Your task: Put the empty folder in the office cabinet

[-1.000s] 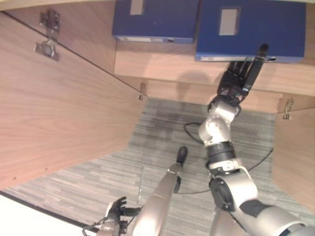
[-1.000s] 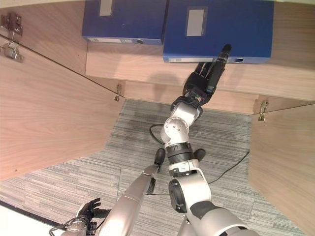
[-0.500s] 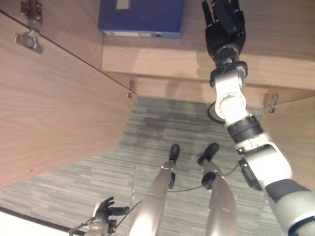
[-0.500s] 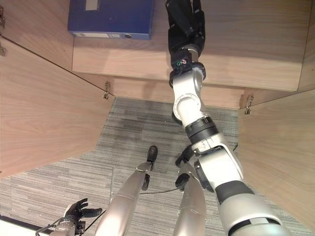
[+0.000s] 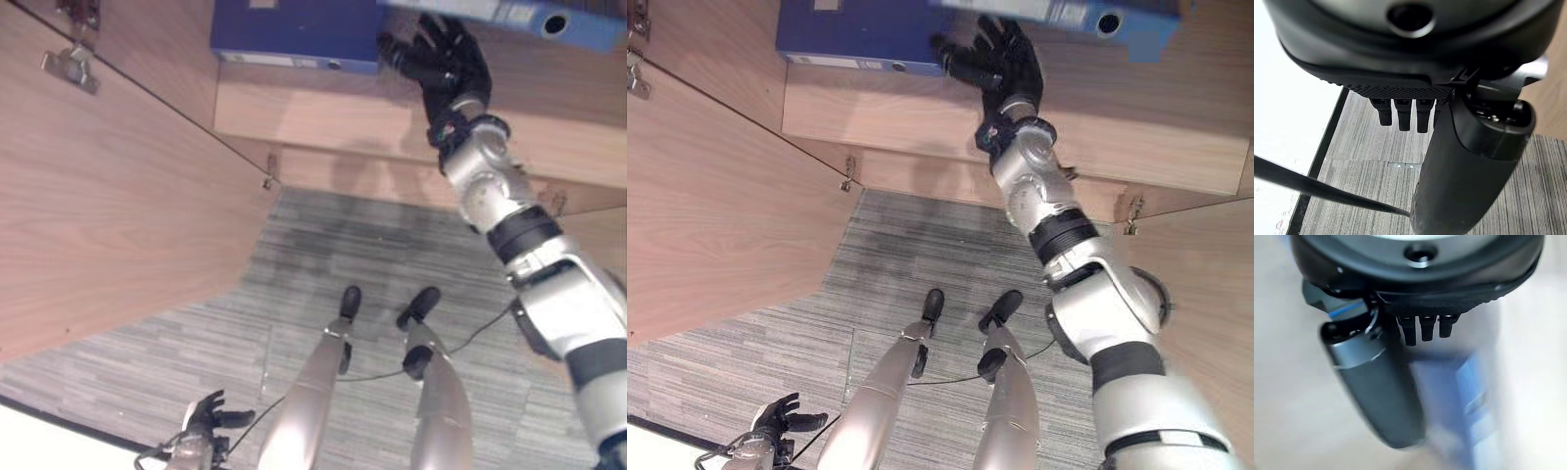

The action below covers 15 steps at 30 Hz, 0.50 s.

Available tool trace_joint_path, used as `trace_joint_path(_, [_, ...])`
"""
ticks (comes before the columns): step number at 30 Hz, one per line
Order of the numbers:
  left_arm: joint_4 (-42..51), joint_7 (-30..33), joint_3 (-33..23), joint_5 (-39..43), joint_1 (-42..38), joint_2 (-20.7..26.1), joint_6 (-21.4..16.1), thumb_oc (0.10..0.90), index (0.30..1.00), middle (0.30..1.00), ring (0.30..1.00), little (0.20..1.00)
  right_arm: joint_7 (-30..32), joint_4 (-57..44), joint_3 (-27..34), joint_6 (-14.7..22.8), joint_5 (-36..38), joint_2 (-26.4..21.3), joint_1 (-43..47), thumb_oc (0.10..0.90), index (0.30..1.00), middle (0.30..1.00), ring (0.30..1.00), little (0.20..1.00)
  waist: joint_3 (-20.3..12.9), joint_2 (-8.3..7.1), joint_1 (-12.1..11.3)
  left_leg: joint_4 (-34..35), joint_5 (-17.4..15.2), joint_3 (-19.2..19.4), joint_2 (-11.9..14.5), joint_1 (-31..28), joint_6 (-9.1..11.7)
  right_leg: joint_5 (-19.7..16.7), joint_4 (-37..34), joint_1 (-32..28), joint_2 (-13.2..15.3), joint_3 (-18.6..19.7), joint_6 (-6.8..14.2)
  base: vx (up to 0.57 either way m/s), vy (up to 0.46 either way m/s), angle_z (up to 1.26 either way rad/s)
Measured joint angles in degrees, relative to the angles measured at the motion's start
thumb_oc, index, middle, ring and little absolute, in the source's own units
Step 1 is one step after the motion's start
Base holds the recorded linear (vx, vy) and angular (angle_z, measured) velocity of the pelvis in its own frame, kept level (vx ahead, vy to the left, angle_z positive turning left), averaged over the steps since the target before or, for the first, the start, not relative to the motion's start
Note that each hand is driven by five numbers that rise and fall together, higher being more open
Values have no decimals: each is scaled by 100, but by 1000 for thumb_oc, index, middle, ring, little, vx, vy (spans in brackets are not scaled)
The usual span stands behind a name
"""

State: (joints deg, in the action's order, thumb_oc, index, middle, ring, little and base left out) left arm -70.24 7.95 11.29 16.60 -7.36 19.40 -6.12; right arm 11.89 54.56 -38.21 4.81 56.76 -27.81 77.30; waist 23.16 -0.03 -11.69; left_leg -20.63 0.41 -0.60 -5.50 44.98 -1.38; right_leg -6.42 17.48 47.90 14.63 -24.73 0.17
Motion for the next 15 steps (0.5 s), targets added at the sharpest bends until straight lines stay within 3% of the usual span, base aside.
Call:
trace_joint_path(4, [21,-102,40,-1,-127,-2,-17,800,900,900,900,900,-144,228,-156,-314,-1077,57,142,800,900,900,900,900,-1,-13,113,-7,-8,48,9,-9,-11,-103,-125,-39,-43,38,-75,-8,9,-6])
trace_joint_path(10, [26,-112,39,4,-168,7,-12,800,900,900,900,900,-205,687,-175,-483,-2160,497,229,800,900,900,900,900,-115,-212,218,1,15,163,58,-10,-46,-186,-389,-104,-116,58,43,-16,15,-9])
trace_joint_path(15, [47,-105,32,101,-168,33,-8,800,900,900,900,900,-313,654,-1268,-796,-3758,499,536,800,900,900,900,900,-160,-289,255,10,18,193,65,-3,-54,-220,-484,-110,-121,54,98,-5,7,-4])
